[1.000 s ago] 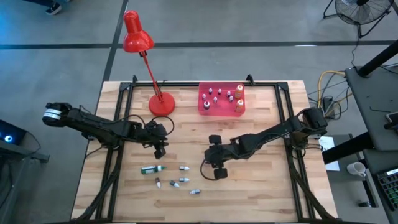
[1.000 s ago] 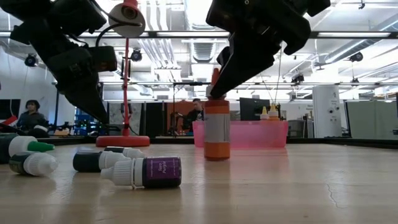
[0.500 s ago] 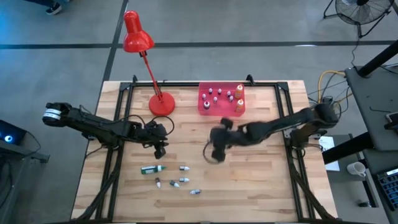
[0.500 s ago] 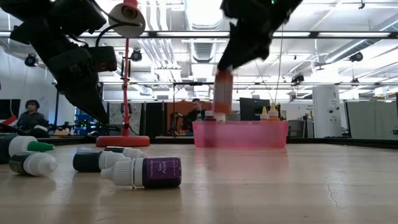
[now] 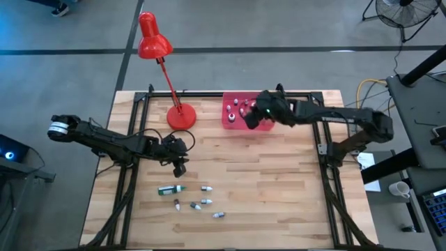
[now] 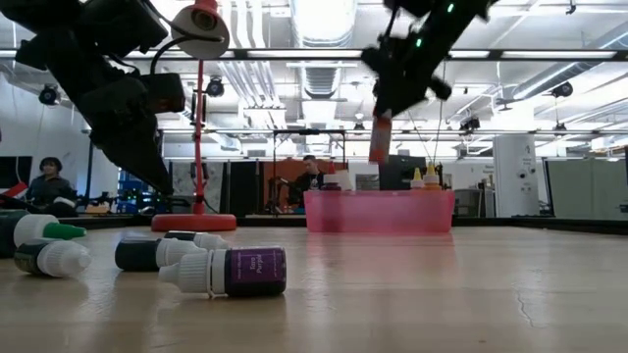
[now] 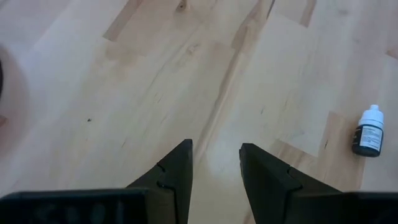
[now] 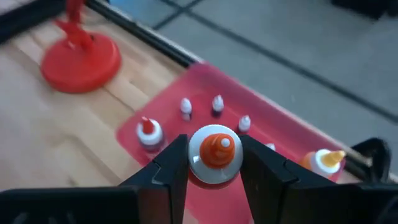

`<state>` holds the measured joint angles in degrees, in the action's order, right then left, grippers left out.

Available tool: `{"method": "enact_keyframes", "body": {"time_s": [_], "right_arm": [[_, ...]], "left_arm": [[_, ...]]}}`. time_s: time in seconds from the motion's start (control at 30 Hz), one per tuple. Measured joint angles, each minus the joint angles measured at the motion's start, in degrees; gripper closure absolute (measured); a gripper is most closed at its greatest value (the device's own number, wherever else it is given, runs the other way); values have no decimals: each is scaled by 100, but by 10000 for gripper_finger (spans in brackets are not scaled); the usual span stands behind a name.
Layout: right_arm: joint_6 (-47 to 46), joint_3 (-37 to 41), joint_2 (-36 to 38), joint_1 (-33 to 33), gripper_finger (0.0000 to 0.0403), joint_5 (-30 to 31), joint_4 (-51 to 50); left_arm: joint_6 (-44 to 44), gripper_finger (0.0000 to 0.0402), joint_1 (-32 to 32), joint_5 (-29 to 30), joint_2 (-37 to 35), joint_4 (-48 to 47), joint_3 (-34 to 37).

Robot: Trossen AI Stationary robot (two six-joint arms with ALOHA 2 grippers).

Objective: Pick & Place food coloring
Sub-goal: Put the large orange food coloring bottle into the red bin

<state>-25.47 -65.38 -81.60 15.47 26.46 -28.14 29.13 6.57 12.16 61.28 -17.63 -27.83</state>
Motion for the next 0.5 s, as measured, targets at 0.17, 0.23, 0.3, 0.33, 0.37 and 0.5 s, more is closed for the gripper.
{"method": "enact_keyframes", "body": {"time_s": [0.17,0.23,0.3,0.33,0.37,0.5], "right_arm": [[291,6,-635,322,291,-447,-4],[300,7,-858,427,291,-555,19],[318,8,-1027,557,291,-720,80],[319,8,-1096,616,291,-765,120],[332,8,-1163,673,291,-818,156],[449,8,-1367,877,291,-889,308]], "left_arm": [[131,296,0,99,0,2,0],[185,296,0,148,0,2,0],[253,296,0,160,0,2,0],[282,296,0,160,0,2,0],[313,296,0,170,0,2,0],[449,296,0,350,0,3,1]]}}
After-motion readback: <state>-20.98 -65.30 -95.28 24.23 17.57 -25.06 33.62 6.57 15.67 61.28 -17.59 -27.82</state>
